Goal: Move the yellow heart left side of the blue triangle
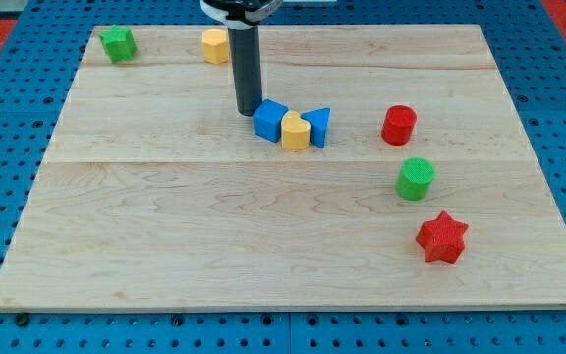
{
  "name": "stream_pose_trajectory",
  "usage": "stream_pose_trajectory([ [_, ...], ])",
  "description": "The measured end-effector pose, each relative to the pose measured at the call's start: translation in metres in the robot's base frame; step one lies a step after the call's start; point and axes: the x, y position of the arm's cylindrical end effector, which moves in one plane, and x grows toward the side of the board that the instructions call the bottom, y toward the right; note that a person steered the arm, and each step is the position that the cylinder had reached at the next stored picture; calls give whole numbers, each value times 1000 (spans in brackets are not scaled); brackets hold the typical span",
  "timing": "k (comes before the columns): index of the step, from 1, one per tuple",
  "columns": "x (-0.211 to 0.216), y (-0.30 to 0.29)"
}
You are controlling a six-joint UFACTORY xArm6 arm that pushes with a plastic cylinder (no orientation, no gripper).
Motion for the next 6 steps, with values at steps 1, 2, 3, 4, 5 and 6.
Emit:
stream_pose_trajectory([
  [1, 28, -15],
  [2, 73, -4],
  [3, 43, 38],
  [4, 0, 43],
  [5, -9, 85],
  [6, -9, 129],
])
